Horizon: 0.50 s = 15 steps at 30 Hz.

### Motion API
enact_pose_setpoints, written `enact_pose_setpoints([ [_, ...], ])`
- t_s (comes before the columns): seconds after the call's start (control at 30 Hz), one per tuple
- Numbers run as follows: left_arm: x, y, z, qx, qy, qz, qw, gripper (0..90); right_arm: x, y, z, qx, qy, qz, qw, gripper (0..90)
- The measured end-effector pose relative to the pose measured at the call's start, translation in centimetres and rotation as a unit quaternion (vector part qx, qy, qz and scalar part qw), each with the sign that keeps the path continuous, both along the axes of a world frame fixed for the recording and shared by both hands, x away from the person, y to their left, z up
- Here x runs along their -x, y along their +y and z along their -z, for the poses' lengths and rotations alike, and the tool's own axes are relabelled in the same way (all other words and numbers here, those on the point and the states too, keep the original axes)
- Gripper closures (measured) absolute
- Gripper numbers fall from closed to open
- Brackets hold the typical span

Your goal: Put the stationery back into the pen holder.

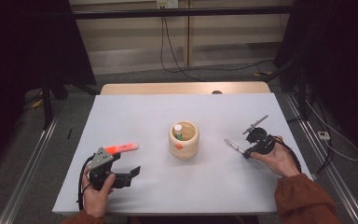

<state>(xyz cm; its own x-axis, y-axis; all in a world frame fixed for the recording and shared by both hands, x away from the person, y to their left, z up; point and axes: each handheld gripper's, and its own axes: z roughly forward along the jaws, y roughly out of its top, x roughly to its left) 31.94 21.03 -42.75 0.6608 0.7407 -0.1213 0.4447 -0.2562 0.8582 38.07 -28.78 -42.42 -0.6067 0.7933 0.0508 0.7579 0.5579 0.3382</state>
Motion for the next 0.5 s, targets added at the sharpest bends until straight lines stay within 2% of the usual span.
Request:
enact_pose_setpoints([
  [0.5,0.0,-0.1,0.0,-0.005,0.000,0.000,1.0000,5.7,0.7,-1.3,-2.2,-0.046,-0.021,-0.001,0.9987,80.1],
])
